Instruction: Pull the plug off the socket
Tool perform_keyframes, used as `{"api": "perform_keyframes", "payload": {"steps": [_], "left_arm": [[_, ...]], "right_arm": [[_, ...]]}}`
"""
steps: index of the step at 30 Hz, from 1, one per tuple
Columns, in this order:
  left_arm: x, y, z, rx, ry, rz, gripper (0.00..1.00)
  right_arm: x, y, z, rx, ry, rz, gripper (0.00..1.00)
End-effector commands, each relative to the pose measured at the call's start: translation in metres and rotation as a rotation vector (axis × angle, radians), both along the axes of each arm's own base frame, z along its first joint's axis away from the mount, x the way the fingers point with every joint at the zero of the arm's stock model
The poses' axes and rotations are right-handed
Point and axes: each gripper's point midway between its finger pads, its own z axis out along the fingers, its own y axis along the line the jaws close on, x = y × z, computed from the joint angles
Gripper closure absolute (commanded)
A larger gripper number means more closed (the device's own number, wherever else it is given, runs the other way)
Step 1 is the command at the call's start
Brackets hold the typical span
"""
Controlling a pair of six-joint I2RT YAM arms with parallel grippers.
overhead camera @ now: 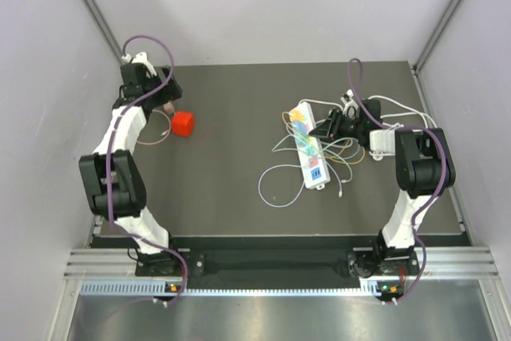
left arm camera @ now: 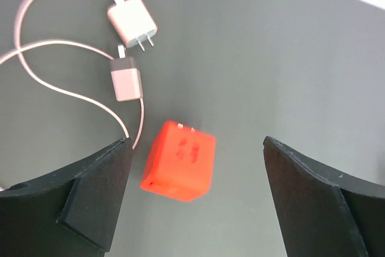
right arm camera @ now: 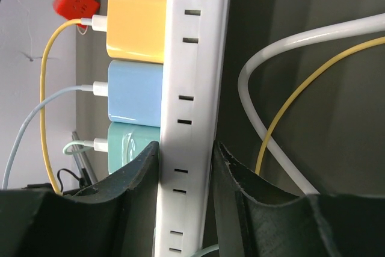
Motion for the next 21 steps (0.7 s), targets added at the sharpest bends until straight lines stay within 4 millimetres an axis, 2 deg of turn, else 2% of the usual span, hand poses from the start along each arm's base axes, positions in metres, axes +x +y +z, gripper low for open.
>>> {"api": "perform_keyframes", "payload": {"steps": [1,2,5,6,8,9,11,12,14,15,17,18,20,21], "left_arm": [[-0.012,-0.006,0.036,-0.019,-0.118,-0.015,0.05],[-0.017,-0.017,0.039,-0.055,-0.131,-0.064,0.01],[-0.033,-0.039,0.041,-0.154,-0.162,-0.124,0.01],[-0.045,-0.053,0.036,-0.232,-0.147,-0.163,0.01],[-0.053,-0.071,0.037,-0.311,-0.163,-0.226,0.01],[-0.068,-0.088,0.028,-0.400,-0.126,-0.266,0.01],[-0.078,-0.108,0.032,-0.475,-0.141,-0.315,0.01],[-0.093,-0.130,0.019,-0.510,-0.098,-0.377,0.01],[-0.106,-0.154,0.019,-0.531,-0.084,-0.439,0.01],[-0.119,-0.179,0.012,-0.541,-0.053,-0.498,0.01],[-0.130,-0.202,0.012,-0.546,-0.049,-0.541,0.02],[-0.143,-0.225,0.007,-0.572,-0.018,-0.576,0.02],[-0.148,-0.246,0.008,-0.616,-0.014,-0.578,0.04],[-0.158,-0.264,0.002,-0.631,0.013,-0.604,0.06]], "right_arm": [[0.012,-0.001,0.027,0.028,-0.147,0.043,1.00],[0.012,-0.001,0.027,0.028,-0.148,0.044,1.00],[0.012,0.000,0.028,0.029,-0.149,0.046,1.00],[0.012,0.000,0.028,0.028,-0.152,0.047,1.00],[0.011,0.000,0.027,0.029,-0.149,0.048,1.00],[0.011,0.000,0.027,0.030,-0.148,0.048,1.00],[0.011,0.000,0.027,0.031,-0.146,0.049,1.00],[0.011,0.000,0.027,0.031,-0.149,0.051,1.00],[0.011,0.000,0.028,0.032,-0.149,0.052,1.00],[0.011,0.000,0.027,0.030,-0.150,0.053,1.00],[0.011,-0.001,0.029,0.029,-0.154,0.049,1.00],[0.011,0.000,0.031,0.030,-0.159,0.052,1.00],[0.012,0.000,0.031,0.025,-0.164,0.051,1.00],[0.011,-0.001,0.031,0.024,-0.163,0.052,1.00]]}}
